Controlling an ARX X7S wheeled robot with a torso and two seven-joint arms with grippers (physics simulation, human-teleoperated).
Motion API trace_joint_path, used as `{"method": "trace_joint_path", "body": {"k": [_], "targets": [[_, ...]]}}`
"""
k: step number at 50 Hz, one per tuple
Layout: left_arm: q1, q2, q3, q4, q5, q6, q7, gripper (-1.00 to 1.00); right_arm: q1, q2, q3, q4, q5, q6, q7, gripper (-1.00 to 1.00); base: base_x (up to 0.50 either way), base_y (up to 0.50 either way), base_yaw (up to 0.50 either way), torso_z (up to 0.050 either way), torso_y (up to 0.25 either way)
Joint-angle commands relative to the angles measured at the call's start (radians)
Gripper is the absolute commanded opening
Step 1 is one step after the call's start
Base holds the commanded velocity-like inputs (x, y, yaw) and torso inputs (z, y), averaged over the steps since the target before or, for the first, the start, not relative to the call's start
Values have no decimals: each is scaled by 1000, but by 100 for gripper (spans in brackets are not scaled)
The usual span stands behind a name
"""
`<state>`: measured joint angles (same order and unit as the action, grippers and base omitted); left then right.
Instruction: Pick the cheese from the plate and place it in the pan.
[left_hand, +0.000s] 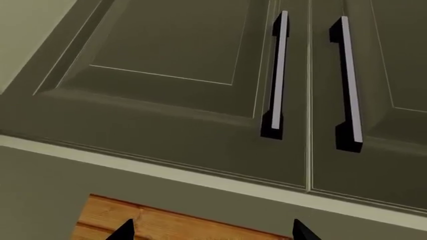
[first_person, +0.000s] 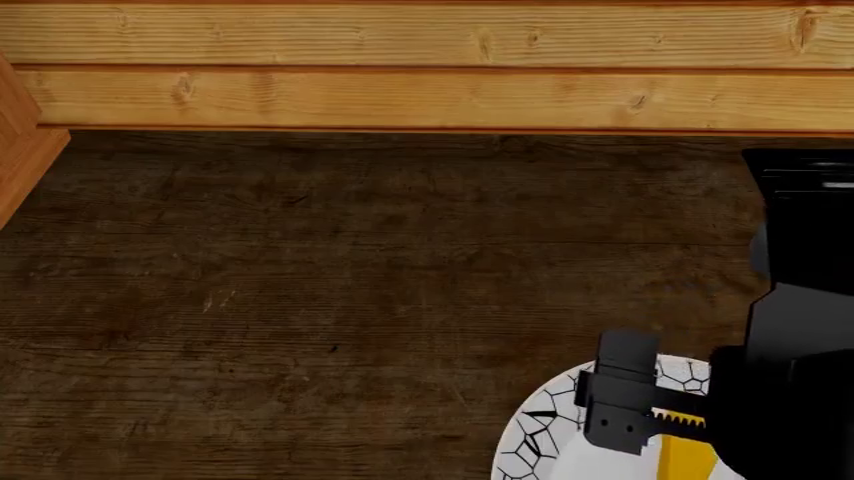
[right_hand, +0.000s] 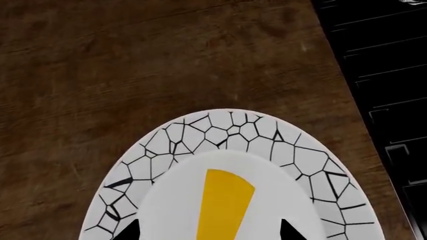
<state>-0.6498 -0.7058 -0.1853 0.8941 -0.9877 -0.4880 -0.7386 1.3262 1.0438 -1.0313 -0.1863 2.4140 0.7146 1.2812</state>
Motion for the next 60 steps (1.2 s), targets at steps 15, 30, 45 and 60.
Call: {"method": "trace_joint_path", "body": {"k": [15, 30, 45, 60], "targets": [[9, -6, 7, 7, 3, 1, -9, 100, -29, -30, -27, 73, -52, 19, -65, 100, 0, 0, 0, 0, 0], [10, -5, 17, 2, 17, 5, -6, 100, -39, -49, -41, 108, -73, 26, -89, 100, 0, 0, 0, 0, 0], [26, 3, 23, -7, 35, 19, 3, 100, -57, -56, -53, 116, -79, 23, -99, 100, 0, 0, 0, 0, 0], [12, 11, 44, -29, 50, 21, 9, 100, -69, -51, -59, 112, -76, 19, -100, 100, 0, 0, 0, 0, 0]]}}
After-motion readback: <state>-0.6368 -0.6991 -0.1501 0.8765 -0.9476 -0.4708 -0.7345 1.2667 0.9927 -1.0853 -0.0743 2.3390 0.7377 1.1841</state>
